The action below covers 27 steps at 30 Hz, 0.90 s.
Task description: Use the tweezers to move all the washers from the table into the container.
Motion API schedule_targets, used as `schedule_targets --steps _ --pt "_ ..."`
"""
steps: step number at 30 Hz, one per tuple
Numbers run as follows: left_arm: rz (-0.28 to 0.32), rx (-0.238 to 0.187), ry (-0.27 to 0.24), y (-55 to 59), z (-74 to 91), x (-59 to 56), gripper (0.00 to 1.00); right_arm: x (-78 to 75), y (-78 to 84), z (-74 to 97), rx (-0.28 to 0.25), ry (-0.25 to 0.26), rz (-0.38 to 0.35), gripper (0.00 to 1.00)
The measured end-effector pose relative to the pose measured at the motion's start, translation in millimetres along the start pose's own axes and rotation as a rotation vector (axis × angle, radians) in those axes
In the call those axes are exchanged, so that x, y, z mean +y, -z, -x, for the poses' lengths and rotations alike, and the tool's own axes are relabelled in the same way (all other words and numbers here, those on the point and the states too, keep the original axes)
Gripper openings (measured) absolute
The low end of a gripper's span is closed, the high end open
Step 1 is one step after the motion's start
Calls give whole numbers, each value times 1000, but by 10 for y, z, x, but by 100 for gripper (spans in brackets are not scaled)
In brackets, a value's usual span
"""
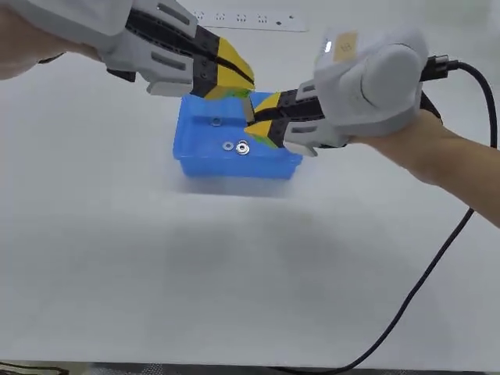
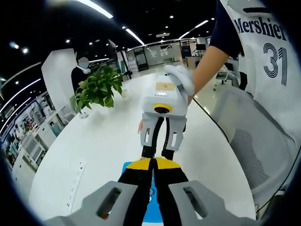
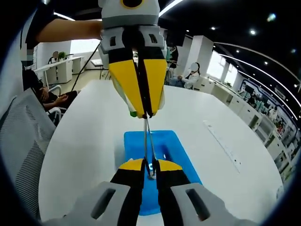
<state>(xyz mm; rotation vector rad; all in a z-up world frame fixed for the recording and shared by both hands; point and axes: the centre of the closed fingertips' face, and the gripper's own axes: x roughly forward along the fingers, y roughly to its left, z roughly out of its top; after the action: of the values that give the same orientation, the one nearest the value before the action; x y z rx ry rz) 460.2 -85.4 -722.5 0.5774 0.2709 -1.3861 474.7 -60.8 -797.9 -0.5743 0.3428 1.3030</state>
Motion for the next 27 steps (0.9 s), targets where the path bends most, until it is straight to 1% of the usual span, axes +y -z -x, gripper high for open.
schedule_targets --steps 2,6,7,8,10,13,19,23,27 --pt "15 -1 2 51 -49 37 5 -32 46 -42 4 -4 -16 11" --pt "35 3 2 161 -152 94 5 -84 185 -131 30 -8 -39 11" --pt "43 -2 5 176 -172 96 5 -88 207 -142 32 -12 -46 11" --pt "56 -7 7 205 -202 105 5 -118 267 -186 38 -16 -53 11" --pt "65 -2 11 261 -247 114 5 -124 337 -216 55 -22 -56 11" --pt "76 1 15 315 -286 120 5 -133 422 -266 67 -30 -60 11" --pt "85 8 28 375 -333 118 5 -120 487 -272 79 -29 -79 11" --pt "85 6 31 368 -349 116 5 -126 493 -269 81 -24 -85 11" --pt "80 7 33 357 -359 107 5 -133 493 -257 80 -15 -108 12"
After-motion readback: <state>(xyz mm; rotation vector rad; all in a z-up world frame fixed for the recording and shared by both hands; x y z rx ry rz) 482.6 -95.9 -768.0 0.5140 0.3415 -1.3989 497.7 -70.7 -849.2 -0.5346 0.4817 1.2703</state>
